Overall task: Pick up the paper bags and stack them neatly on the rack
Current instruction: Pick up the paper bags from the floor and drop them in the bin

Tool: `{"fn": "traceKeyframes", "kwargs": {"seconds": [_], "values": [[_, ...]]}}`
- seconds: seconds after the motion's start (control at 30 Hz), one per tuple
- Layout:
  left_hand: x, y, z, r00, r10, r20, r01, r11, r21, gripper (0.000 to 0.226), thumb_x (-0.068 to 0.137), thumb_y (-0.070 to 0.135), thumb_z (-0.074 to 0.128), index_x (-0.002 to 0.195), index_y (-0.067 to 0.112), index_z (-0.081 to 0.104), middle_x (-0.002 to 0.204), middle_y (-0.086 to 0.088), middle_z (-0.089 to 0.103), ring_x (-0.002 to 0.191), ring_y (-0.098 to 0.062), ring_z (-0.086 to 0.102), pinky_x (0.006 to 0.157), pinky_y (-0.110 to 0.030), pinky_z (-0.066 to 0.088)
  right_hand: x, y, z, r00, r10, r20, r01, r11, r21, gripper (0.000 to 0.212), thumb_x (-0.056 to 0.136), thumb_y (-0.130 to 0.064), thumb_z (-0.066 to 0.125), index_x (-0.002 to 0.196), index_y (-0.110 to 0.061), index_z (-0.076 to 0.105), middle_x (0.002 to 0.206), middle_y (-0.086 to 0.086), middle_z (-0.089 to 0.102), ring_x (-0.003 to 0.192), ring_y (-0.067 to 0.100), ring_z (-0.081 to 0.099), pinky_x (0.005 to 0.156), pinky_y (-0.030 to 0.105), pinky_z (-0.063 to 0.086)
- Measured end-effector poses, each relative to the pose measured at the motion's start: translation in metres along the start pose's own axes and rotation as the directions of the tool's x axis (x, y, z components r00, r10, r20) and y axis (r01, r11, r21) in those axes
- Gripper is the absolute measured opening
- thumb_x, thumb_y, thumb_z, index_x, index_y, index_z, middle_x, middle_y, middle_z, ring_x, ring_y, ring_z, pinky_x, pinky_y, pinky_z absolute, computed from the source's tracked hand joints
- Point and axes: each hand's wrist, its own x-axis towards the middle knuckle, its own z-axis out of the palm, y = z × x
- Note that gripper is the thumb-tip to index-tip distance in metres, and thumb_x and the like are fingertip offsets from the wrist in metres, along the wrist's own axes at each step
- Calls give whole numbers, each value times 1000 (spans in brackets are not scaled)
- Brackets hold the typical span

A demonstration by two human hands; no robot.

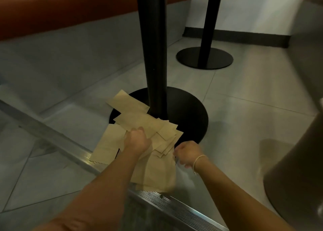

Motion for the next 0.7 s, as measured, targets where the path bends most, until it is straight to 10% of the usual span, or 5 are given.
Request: {"fn": "traceKeyframes", "kwargs": {"seconds": [0.3, 0.53, 0.7], "values": [[26, -5, 15, 987, 158, -40, -141, 951, 274, 26, 96, 11, 38, 118, 3, 51, 114, -13, 61, 105, -27, 59, 82, -31, 45, 27, 7, 13, 998, 9, -70, 9, 967, 254, 23, 90, -17, 51, 98, -4, 69, 95, 12, 68, 80, 18, 58, 80, 32, 52], [4, 30, -3, 847, 451, -280, -382, 884, 268, 29, 100, 24, 34, 121, 16, 52, 98, -4, 63, 90, -20, 59, 66, -29, 39, 37, -20, 2, 993, 82, -83, -7, 752, 659, 42, 84, -61, 51, 94, -21, 61, 96, 3, 64, 89, 20, 62, 86, 42, 53], [-9, 51, 4, 711, 690, -136, -694, 719, 21, 30, 97, 31, 44, 121, 18, 55, 106, -4, 63, 94, -19, 59, 80, -33, 48, 39, -13, -24, 969, 214, -122, -61, 689, 722, 11, 93, -11, 49, 92, -7, 60, 98, 18, 63, 92, 35, 63, 76, 42, 55]]}}
